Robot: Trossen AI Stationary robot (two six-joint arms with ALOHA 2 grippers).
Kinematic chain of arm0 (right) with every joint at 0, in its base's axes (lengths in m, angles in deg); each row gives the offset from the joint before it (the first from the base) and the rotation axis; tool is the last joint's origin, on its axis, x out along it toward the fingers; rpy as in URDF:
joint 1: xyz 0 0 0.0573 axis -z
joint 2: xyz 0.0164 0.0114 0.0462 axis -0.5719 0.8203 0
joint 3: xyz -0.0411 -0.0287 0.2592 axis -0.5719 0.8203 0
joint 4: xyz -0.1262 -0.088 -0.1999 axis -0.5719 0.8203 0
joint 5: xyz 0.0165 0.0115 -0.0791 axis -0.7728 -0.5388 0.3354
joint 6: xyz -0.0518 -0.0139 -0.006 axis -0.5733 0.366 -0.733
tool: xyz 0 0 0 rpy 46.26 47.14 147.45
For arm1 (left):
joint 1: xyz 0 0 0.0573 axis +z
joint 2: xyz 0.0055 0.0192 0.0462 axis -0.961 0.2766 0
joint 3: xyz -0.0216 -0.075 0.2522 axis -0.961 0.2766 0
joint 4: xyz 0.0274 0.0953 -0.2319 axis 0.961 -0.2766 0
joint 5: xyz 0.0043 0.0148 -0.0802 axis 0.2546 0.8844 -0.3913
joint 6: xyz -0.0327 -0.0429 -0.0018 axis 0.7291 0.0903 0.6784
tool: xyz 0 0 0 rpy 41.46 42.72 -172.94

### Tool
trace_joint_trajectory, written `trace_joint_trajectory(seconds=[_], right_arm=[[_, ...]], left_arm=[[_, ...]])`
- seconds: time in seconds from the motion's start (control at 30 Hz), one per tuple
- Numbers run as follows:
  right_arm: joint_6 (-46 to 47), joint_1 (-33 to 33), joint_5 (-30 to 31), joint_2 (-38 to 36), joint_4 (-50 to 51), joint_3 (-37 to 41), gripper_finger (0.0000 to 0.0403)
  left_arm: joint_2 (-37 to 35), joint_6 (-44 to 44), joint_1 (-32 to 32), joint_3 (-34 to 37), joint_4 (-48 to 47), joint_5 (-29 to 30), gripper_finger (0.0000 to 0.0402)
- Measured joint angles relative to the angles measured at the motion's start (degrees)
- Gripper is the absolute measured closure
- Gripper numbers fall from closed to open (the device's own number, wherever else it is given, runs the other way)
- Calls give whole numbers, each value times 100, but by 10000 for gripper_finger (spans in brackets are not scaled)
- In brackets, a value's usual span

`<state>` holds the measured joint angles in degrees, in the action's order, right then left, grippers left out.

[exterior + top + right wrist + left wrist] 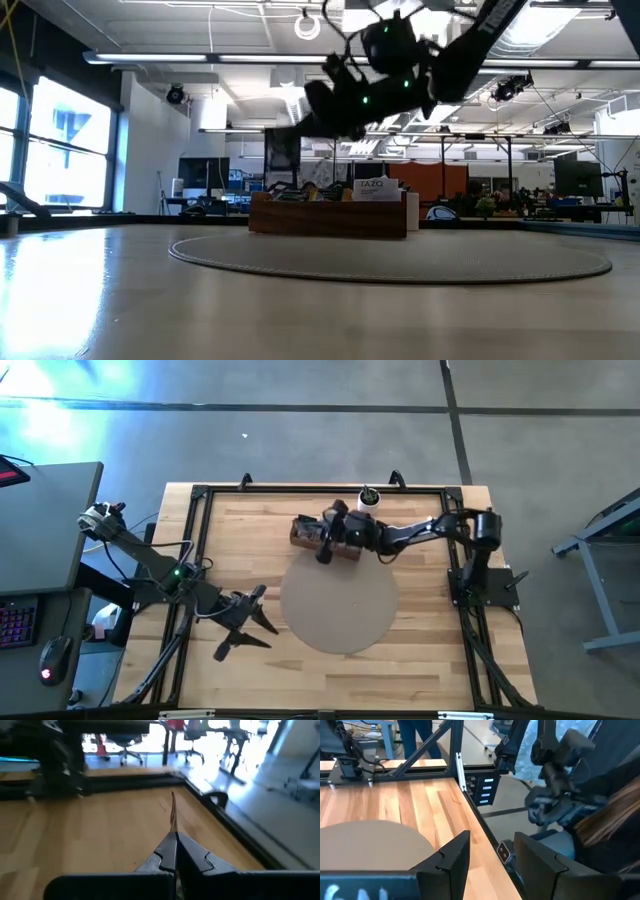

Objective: Pick & Place Tea
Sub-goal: Put the dark blue tea bag into the left section of the wooden organizer, then return to Home Position

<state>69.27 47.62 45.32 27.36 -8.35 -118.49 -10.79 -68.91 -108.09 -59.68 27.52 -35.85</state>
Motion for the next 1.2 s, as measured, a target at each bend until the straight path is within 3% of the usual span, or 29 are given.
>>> trace_joint_trajectory(seconds=[0.23, 0.43, 0.7, 0.93, 1.2], right_arm=[[781, 358, -232, 603, -144, 0, 402], [627, 393, 152, 717, -198, 2, 402], [660, 389, -91, 717, -85, 0, 398], [658, 389, -117, 717, 107, 2, 370], [658, 389, -67, 717, -4, 2, 310]], left_arm=[[-8, 0, 2, -2, 131, 412, 250], [-48, 0, 2, -2, 178, 450, 250], [-48, 2, 2, -2, 175, 456, 250], [-48, 2, 2, -2, 179, 456, 250], [-48, 2, 2, -2, 177, 456, 250]])
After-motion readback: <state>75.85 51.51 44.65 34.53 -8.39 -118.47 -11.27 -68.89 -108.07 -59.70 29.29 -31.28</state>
